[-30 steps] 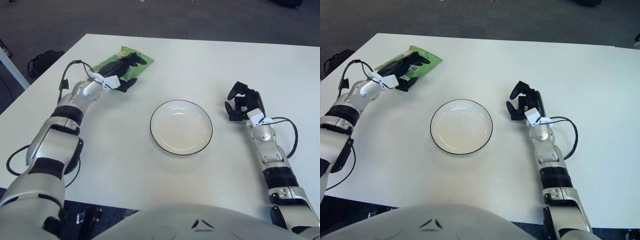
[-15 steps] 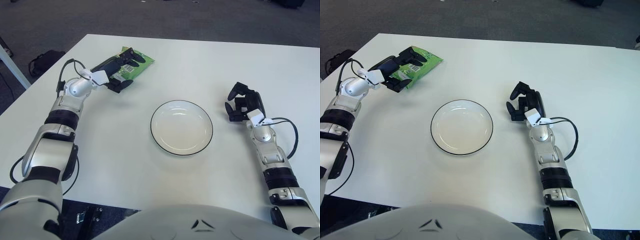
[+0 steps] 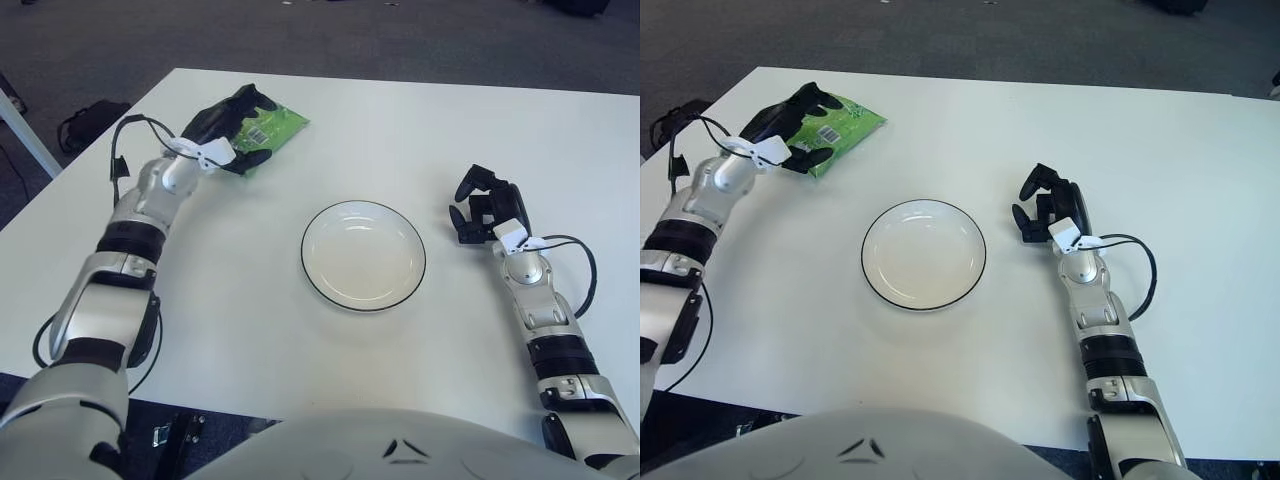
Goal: Put the snack into the plate.
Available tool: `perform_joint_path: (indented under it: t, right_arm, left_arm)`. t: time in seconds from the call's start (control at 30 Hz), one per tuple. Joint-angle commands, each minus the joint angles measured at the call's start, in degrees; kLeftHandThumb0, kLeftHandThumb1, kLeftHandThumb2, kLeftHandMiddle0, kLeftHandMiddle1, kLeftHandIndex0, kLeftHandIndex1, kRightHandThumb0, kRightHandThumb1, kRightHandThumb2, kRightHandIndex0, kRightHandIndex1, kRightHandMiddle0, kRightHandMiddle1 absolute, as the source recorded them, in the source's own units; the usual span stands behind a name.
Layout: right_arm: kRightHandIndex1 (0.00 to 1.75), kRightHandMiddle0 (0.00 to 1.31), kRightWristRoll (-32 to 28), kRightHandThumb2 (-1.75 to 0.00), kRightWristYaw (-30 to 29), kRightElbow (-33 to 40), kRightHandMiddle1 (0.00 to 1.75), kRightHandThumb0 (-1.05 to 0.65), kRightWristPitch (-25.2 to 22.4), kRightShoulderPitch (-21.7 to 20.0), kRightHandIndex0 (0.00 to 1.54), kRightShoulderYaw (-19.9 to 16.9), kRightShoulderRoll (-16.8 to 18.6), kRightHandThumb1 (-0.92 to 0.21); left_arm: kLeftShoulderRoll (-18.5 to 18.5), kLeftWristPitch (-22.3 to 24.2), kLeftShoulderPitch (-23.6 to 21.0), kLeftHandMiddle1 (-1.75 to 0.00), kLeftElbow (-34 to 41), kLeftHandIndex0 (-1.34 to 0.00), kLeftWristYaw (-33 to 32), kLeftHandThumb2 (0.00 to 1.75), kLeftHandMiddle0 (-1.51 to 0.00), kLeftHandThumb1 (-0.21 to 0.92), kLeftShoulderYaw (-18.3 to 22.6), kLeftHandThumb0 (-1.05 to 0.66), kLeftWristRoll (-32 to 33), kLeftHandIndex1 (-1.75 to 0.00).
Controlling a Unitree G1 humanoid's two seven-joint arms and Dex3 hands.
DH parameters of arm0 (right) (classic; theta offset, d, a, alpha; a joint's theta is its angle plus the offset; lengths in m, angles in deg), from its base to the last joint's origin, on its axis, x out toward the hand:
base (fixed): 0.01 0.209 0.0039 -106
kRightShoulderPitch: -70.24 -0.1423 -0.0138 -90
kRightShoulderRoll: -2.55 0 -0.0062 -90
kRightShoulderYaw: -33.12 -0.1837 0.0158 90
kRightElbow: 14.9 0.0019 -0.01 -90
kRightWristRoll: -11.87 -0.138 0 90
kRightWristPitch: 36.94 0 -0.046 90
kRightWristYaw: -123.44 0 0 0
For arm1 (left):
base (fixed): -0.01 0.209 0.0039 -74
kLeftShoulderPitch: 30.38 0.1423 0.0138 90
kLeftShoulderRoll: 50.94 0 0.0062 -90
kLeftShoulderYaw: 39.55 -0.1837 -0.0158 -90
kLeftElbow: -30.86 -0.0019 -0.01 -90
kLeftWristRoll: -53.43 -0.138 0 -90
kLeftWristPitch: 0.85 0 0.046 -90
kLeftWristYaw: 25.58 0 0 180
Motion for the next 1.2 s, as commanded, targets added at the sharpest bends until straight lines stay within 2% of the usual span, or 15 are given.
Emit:
perform_joint_path:
  t: [0.0, 0.3, 0.57, 0.73, 0.9, 1.17]
  right_arm:
    - [1.75, 0.7, 0.9, -1.43, 2.2, -4.4, 1.75, -0.52, -3.2, 5.3, 1.31, 1.9, 1.0, -0.22]
    - [1.75, 0.7, 0.7, -1.44, 2.5, -4.9, 1.75, -0.52, -2.7, 5.1, 1.3, 1.9, 0.9, -0.22]
    - [1.75, 0.7, 1.0, -1.44, 2.3, -5.8, 1.75, -0.52, -2.2, 4.7, 1.3, 2.0, 0.7, -0.22]
    - [1.75, 0.7, 1.3, -1.44, 2.0, -6.7, 1.75, -0.52, -1.6, 4.4, 1.31, 2.2, 0.5, -0.22]
    - [1.75, 0.7, 1.5, -1.45, 1.9, -7.2, 1.75, -0.53, -1.3, 4.2, 1.31, 2.5, 0.4, -0.21]
    - [1.75, 0.71, 1.9, -1.46, 1.9, -8.0, 1.75, -0.53, -0.4, 4.0, 1.32, 2.9, -0.1, -0.2]
  left_arm:
    - [-1.3, 2.2, -2.3, -0.71, -2.5, 0.0, -6.0, 0.71, -0.17, 0.84, -1.3, -0.62, -3.1, -0.99]
    - [-2.4, 5.4, -4.9, -0.7, -5.4, 0.0, -18.0, 0.63, -0.11, 0.91, -4.9, -0.64, -9.7, -0.81]
    - [-3.4, 9.1, -9.9, -0.52, -12.6, 0.0, -23.1, 0.76, -0.04, 0.92, -10.4, -0.71, -15.2, -0.7]
    - [-5.2, 12.5, -13.9, -0.37, -18.7, 0.0, -23.6, 0.92, -0.01, 0.92, -13.5, -0.81, -17.0, -0.65]
    - [-6.3, 14.8, -15.8, -0.3, -21.6, 0.0, -22.0, 1.01, 0.0, 0.92, -15.2, -0.87, -17.2, -0.62]
    - [-10.2, 20.8, -18.6, -0.25, -26.1, 0.0, -18.7, 1.09, 0.0, 0.92, -17.8, -0.91, -17.4, -0.61]
